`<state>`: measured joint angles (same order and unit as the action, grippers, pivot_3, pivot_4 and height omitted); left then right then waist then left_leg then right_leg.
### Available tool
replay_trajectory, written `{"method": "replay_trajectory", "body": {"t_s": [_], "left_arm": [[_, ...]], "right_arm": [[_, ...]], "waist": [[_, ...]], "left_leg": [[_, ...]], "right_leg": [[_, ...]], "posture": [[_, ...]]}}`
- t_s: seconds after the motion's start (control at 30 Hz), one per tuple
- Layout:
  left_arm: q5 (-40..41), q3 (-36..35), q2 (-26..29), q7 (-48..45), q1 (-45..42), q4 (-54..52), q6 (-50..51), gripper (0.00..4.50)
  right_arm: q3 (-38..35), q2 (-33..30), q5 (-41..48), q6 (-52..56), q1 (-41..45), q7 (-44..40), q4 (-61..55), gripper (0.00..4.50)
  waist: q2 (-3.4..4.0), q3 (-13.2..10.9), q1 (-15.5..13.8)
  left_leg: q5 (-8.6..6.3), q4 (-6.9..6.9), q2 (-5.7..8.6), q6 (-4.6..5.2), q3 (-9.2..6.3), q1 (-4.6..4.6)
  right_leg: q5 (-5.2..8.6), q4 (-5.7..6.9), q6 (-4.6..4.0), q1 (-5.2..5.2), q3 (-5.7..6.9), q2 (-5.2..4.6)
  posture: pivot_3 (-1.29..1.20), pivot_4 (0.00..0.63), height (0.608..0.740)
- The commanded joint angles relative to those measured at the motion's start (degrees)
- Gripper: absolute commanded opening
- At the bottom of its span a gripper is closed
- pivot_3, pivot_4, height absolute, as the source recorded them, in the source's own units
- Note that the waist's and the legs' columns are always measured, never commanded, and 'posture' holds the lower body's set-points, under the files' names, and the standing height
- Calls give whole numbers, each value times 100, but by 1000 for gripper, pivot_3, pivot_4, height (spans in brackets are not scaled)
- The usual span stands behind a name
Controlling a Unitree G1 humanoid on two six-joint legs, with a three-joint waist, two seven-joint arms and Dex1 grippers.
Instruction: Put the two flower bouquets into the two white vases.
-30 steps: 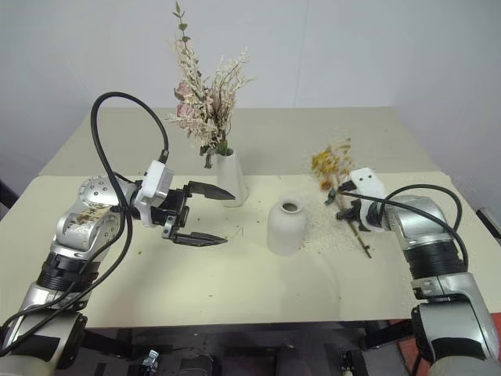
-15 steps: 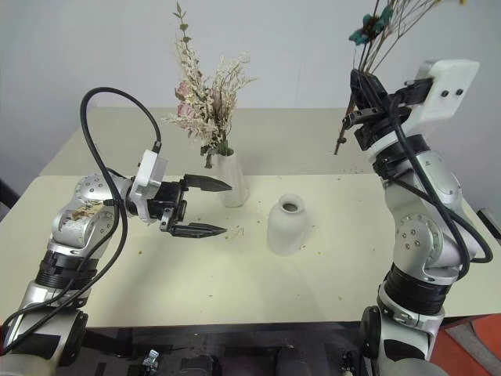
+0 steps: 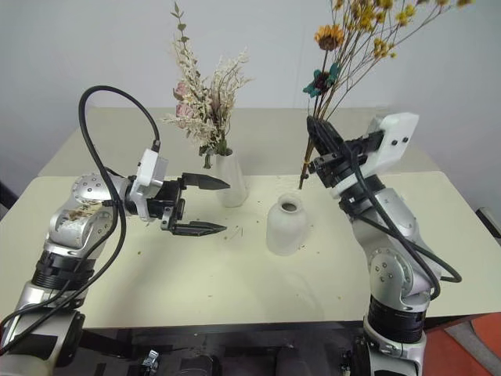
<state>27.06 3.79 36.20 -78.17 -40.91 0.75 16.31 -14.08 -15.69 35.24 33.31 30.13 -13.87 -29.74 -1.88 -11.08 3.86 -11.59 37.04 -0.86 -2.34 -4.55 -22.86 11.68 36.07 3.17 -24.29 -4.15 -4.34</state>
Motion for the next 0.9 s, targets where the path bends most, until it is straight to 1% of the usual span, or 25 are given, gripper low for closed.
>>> {"method": "replay_trajectory", "body": {"t_s": [0.03,0.27,0.37,0.7,0.8,0.87,0.9], "left_arm": [[29,-104,101,20,-37,-157,-2,4500],[27,-106,138,33,-26,-177,-12,4500],[16,-104,142,37,-30,-191,-28,4500],[27,-137,197,38,-29,-222,-36,4500],[30,-139,214,57,-12,-245,-40,4500],[-4,-138,227,72,-2,-250,-79,4500],[-13,-139,232,74,-1,-244,-94,4500]], "right_arm": [[25,108,-3,-394,-48,-16,-106,39],[347,335,-123,-692,-423,-27,-145,39],[533,394,-316,-956,-648,-140,-48,39],[732,481,-564,-1805,-1149,-617,371,39],[812,498,-674,-1986,-1218,-695,435,39],[890,498,-823,-2085,-1242,-680,453,39],[926,495,-849,-2122,-1259,-711,457,277]], "waist": [[0,0,2],[0,0,-4],[0,0,-5],[1,-1,-2],[1,-1,-1],[1,-1,2],[1,-1,0]], "left_leg": [[0,0,-1,0,0,0],[0,-2,-1,0,0,-1],[0,-2,0,0,0,-1],[0,-2,-1,0,0,0],[0,-2,-1,0,0,0],[0,-3,-1,0,0,1],[0,-3,-1,0,0,1]], "right_leg": [[0,1,0,0,0,1],[0,-3,0,0,0,1],[0,-2,0,0,0,1],[3,-4,4,0,0,1],[8,-3,12,0,0,1],[21,-2,34,0,0,2],[23,-2,37,0,-1,1]], "posture": [[0,150,740],[0,150,740],[0,150,740],[0,150,740],[0,150,740],[0,150,740],[0,150,740]]}}
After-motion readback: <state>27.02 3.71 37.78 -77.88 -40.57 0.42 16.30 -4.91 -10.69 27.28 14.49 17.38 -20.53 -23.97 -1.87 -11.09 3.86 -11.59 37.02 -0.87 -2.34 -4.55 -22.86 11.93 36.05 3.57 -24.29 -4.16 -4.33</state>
